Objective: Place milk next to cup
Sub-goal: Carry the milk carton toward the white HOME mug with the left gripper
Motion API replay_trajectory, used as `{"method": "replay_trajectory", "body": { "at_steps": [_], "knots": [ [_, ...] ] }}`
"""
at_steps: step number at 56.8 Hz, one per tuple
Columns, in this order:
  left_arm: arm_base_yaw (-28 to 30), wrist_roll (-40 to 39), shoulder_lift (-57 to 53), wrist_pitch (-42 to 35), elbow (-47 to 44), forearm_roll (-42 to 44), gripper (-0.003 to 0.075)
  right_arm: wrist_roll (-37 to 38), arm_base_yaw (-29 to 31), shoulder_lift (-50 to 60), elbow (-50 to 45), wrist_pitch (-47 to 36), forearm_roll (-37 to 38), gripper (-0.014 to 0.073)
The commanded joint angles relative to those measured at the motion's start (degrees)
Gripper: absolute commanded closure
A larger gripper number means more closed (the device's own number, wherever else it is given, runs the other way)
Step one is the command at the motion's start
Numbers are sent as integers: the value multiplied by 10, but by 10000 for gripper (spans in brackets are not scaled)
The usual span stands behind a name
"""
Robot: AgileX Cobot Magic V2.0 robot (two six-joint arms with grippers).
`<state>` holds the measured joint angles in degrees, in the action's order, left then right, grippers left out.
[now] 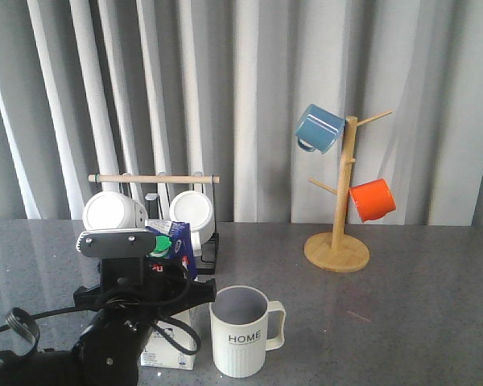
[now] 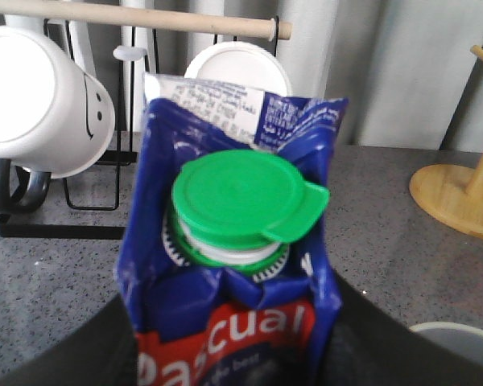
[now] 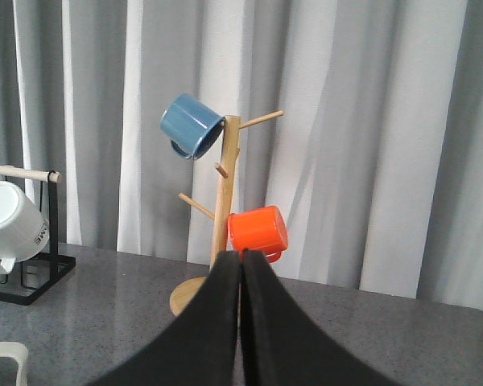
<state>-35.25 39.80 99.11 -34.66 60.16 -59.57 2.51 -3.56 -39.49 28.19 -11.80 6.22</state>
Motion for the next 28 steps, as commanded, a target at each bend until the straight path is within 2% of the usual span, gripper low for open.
{"method": "replay_trajectory", "body": {
  "at_steps": [1, 28],
  "knots": [
    [-5, -6, -14, -27, 16, 18, 726, -4, 3, 1, 16, -38, 2, 602],
    [-9, -26, -10, -23, 16, 18, 726, -4, 3, 1, 16, -38, 2, 602]
  ]
}}
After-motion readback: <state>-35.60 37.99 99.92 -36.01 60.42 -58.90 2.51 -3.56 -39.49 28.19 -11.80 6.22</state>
